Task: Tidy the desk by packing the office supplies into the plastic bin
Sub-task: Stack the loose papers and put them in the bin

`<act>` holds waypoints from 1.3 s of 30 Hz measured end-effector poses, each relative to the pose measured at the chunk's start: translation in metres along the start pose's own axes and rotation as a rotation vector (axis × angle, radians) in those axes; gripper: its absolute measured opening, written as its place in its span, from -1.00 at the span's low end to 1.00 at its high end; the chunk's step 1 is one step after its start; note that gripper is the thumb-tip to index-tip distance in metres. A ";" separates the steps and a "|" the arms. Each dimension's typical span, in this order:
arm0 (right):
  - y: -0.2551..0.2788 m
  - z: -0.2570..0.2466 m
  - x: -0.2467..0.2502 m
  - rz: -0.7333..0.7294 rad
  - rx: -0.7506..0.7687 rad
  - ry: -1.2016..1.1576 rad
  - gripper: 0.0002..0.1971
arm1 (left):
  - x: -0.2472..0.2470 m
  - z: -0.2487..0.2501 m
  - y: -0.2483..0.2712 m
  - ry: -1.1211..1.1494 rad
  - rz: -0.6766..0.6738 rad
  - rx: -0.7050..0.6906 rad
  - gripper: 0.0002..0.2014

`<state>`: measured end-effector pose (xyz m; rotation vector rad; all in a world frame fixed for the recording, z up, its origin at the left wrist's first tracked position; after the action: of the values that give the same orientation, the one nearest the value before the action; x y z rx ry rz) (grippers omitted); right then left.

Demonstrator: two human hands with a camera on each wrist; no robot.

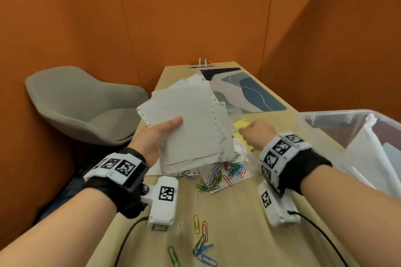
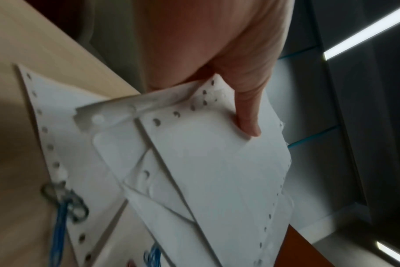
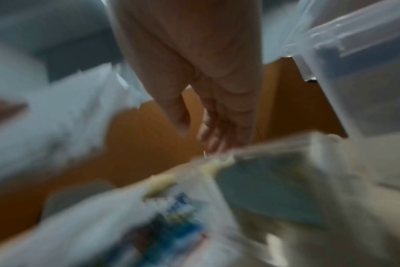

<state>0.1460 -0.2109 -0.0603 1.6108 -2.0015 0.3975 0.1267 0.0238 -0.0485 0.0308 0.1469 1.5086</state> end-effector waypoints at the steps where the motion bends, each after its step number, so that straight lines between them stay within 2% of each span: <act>1: 0.001 0.007 -0.004 0.005 0.018 0.213 -0.67 | 0.007 0.003 0.000 0.010 -0.002 -0.014 -0.67; 4: -0.002 0.029 -0.030 -0.126 0.001 0.658 -0.79 | 0.026 0.006 -0.003 0.008 0.004 -0.043 -0.63; 5: -0.008 0.039 -0.037 -0.133 -0.025 0.713 -0.69 | 0.031 0.005 -0.003 -0.002 0.001 -0.050 -0.62; 6: -0.010 0.044 -0.040 -0.128 -0.077 0.728 -0.56 | 0.034 0.004 -0.003 -0.008 -0.004 -0.055 -0.62; 7: -0.009 0.044 -0.039 -0.108 -0.104 0.741 -0.51 | 0.036 0.003 -0.003 -0.011 -0.009 -0.057 -0.63; 8: -0.007 0.041 -0.037 -0.094 -0.109 0.746 -0.55 | 0.038 0.001 -0.003 -0.017 -0.010 -0.060 -0.64; 11: -0.007 0.039 -0.026 -0.136 -0.104 0.799 -0.80 | 0.041 -0.003 -0.004 -0.019 -0.010 -0.060 -0.69; 14: -0.007 0.040 -0.018 -0.183 -0.059 0.923 -0.75 | 0.039 -0.006 -0.003 -0.010 -0.039 -0.050 -0.67; 15: -0.006 0.036 -0.013 -0.157 -0.027 0.875 -0.72 | 0.037 -0.007 -0.003 -0.008 -0.048 -0.048 -0.65; 18: 0.001 0.011 0.010 0.017 0.018 0.452 -0.75 | 0.029 -0.006 -0.002 -0.045 -0.062 -0.061 -0.59; 21: 0.008 -0.017 0.027 0.108 0.122 0.122 -0.76 | 0.011 -0.004 -0.002 -0.087 -0.077 -0.074 -0.63; 24: 0.028 -0.040 0.033 0.020 0.201 -0.218 -0.83 | -0.012 -0.001 -0.002 -0.098 -0.110 -0.090 -0.68; 26: 0.037 -0.047 0.031 -0.082 0.179 -0.437 -0.87 | -0.023 0.002 -0.001 -0.089 -0.126 -0.114 -0.63; 29: 0.049 -0.053 0.029 -0.265 0.166 -0.763 -0.64 | -0.036 0.009 0.001 -0.045 -0.131 -0.170 -0.59; 31: 0.057 -0.055 0.028 -0.373 0.212 -0.939 -0.56 | -0.040 0.018 0.001 -0.012 -0.089 -0.229 -0.59; 33: 0.061 -0.051 0.023 -0.388 0.231 -0.984 -0.61 | -0.041 0.024 0.002 0.024 -0.053 -0.265 -0.59; 36: 0.052 -0.030 0.015 -0.151 0.126 -0.861 -0.70 | -0.037 0.028 -0.002 -0.071 -0.056 -0.283 -0.54; 37: 0.050 -0.024 0.015 -0.077 0.095 -0.840 -0.70 | -0.032 0.026 -0.005 -0.209 -0.029 -0.265 -0.53; 39: 0.048 -0.016 0.023 0.063 0.059 -0.815 -0.67 | -0.011 0.016 -0.015 -0.626 0.109 -0.181 -0.44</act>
<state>0.0997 -0.2088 -0.0293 1.9439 -2.6338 -0.2359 0.1427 0.0127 -0.0331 0.3659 -0.4987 1.5485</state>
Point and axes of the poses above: each hand's wrist, its own y-axis away from the middle knuckle, its own x-axis out of the back of the hand, z = x × y, the point moved 6 cm from there along -y, towards the middle knuckle, and after that the axes turned 9 degrees about -y, right-handed, at the moved point
